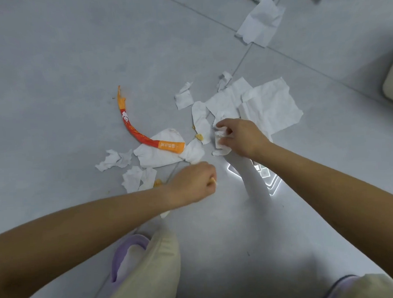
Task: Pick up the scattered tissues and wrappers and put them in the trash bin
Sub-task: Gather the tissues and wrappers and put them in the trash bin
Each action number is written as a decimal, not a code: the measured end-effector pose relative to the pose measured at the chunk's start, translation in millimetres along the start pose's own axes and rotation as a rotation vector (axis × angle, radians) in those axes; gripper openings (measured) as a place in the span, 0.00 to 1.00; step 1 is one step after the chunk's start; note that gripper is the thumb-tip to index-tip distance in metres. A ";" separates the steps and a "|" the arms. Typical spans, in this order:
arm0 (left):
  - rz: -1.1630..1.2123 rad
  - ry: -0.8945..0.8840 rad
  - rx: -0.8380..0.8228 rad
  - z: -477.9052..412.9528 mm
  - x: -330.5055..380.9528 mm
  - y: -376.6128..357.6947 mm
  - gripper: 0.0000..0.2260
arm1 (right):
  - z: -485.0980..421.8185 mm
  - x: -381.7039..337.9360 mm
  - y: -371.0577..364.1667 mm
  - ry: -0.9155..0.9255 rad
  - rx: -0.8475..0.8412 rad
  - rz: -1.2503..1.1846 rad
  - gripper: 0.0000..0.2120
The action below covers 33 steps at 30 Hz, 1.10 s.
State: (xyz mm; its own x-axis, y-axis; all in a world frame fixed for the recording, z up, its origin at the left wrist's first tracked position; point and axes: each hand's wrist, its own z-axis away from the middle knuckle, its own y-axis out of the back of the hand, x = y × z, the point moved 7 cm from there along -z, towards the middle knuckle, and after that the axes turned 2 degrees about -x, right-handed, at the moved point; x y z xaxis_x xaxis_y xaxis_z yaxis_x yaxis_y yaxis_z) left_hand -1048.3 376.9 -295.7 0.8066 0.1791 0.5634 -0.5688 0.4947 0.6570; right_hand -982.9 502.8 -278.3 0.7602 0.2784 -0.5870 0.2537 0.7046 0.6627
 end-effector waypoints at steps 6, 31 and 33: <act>0.512 0.224 0.189 -11.9 -31.1 43.9 0.08 | -1.4 1.5 -12.3 0.065 -0.008 0.371 0.12; 0.441 0.152 0.299 -19.0 -3.5 73.7 0.08 | 26.7 -6.8 3.4 0.072 0.061 -0.310 0.09; 0.445 0.134 0.282 -19.8 1.7 73.2 0.09 | 29.1 -6.7 8.4 0.091 0.094 -0.276 0.12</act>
State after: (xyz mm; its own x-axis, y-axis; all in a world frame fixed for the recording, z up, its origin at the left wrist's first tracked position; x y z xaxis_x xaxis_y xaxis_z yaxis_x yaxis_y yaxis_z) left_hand -1085.4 430.3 -256.5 0.4806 0.4350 0.7614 -0.8665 0.1019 0.4887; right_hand -968.5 487.8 -255.3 0.5991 0.1446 -0.7875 0.5013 0.6992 0.5098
